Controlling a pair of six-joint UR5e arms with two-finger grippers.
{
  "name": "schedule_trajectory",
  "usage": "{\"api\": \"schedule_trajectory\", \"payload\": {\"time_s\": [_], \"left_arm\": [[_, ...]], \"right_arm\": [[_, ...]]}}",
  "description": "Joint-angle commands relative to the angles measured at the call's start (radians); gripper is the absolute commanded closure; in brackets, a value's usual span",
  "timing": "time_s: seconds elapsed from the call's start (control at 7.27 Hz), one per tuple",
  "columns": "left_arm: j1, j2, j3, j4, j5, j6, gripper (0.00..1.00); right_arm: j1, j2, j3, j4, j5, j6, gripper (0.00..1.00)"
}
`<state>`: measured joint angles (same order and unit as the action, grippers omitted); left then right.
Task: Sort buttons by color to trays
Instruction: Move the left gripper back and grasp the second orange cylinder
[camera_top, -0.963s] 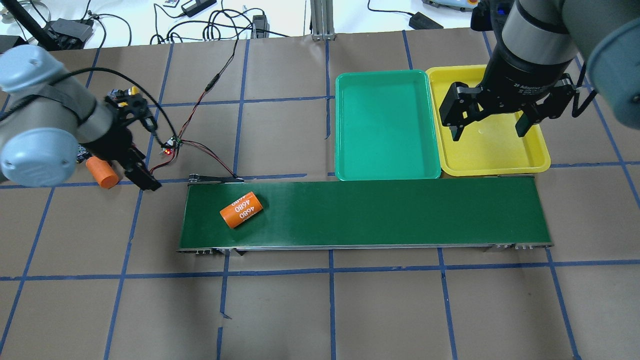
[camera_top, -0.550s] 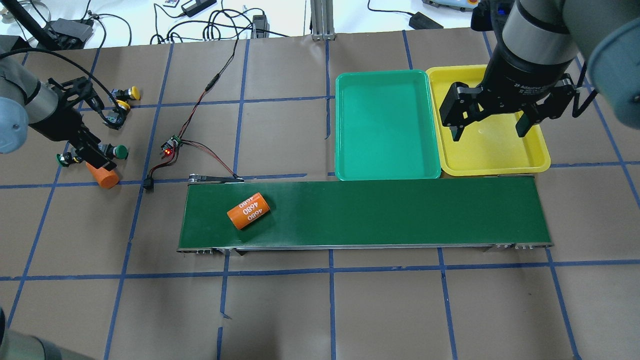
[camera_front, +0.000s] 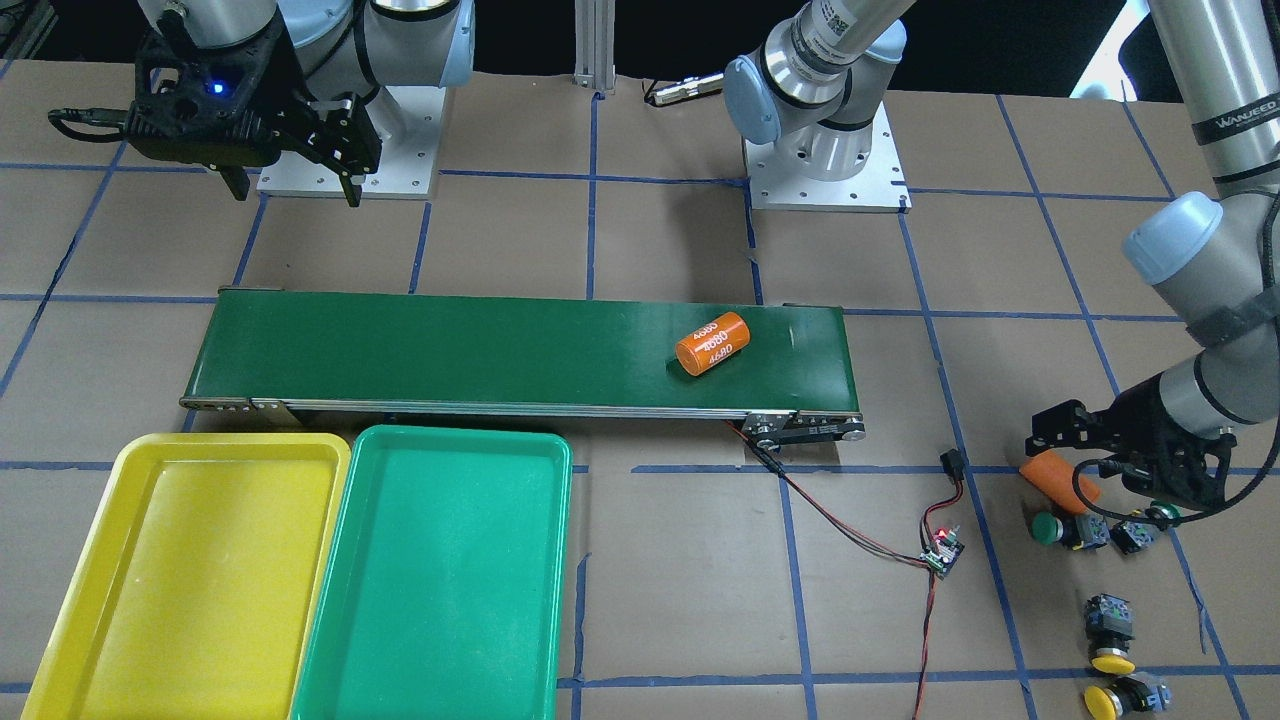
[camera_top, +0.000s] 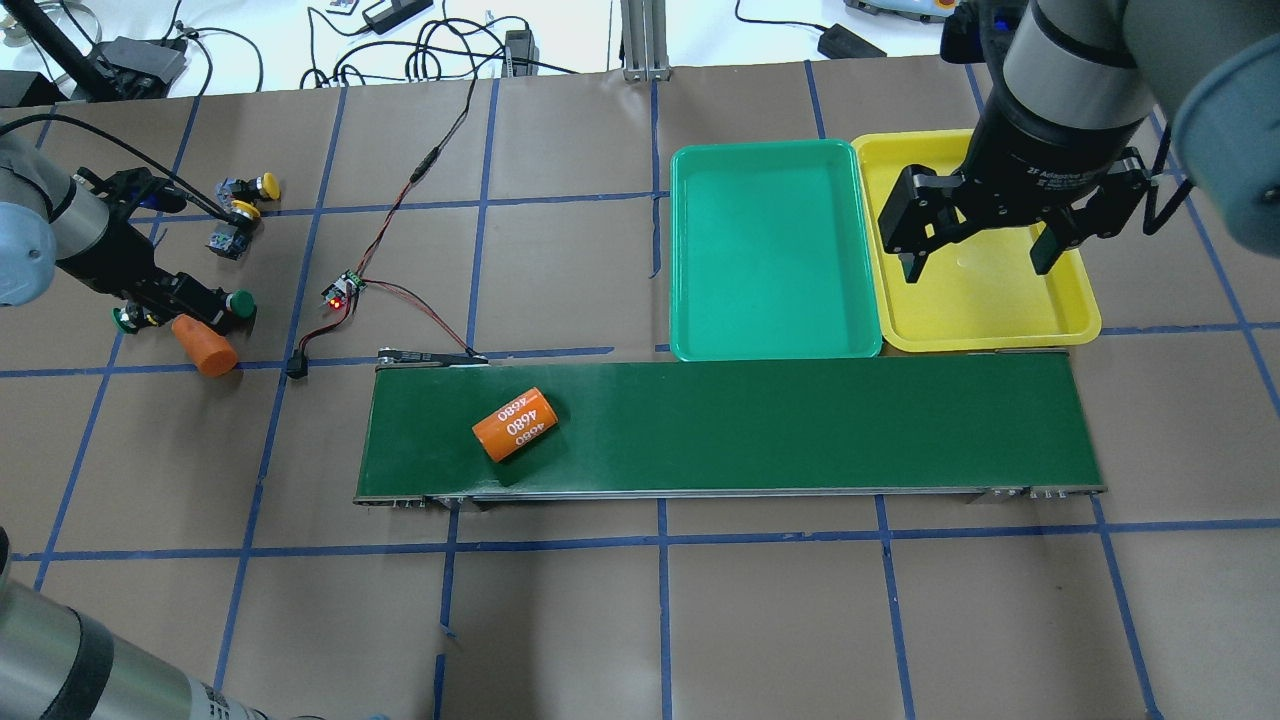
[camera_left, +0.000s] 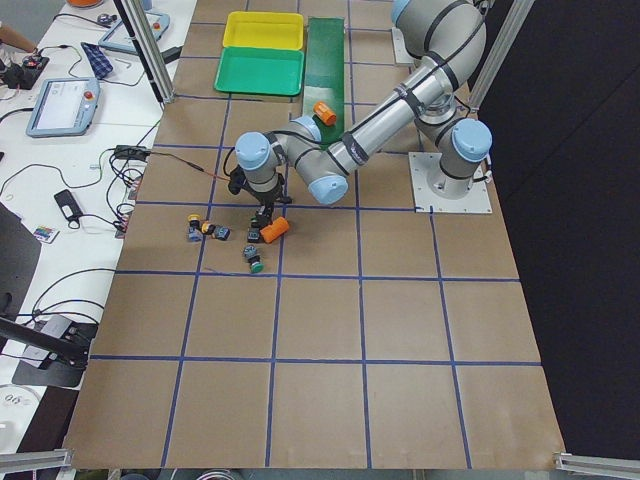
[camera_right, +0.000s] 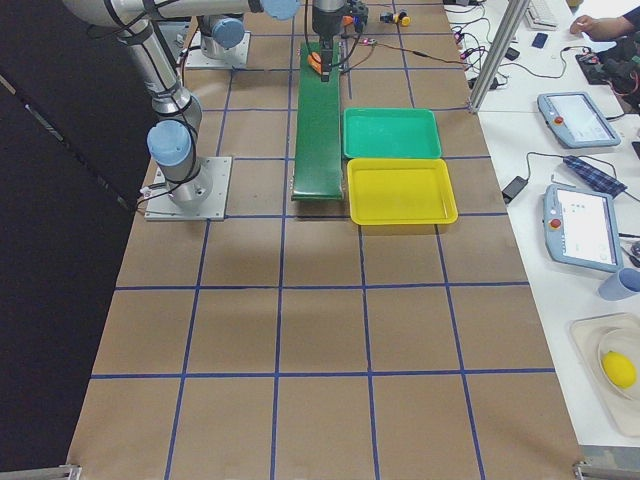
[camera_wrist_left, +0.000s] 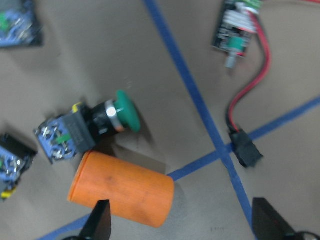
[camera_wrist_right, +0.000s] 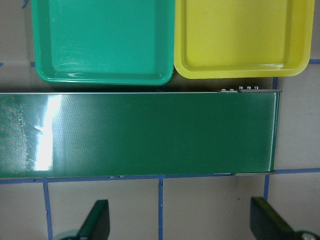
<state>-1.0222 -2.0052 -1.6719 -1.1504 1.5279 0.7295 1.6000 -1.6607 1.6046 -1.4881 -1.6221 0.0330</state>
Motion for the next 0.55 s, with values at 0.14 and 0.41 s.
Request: {"api": "schedule_trajectory", "payload": {"time_s": [0.14, 0.41], "left_arm": [[0.008, -0.058, -0.012, 0.112, 0.026, -0.324, 0.00], [0.010, -0.096, -0.015, 0.170, 0.028, -0.331, 0.00]], "right_arm": [[0.000, -0.001, 0.003, 0.002, -0.002, -0.001, 0.00], [0.000, -0.005, 0.021, -0.009, -0.001, 0.004, 0.00]]}}
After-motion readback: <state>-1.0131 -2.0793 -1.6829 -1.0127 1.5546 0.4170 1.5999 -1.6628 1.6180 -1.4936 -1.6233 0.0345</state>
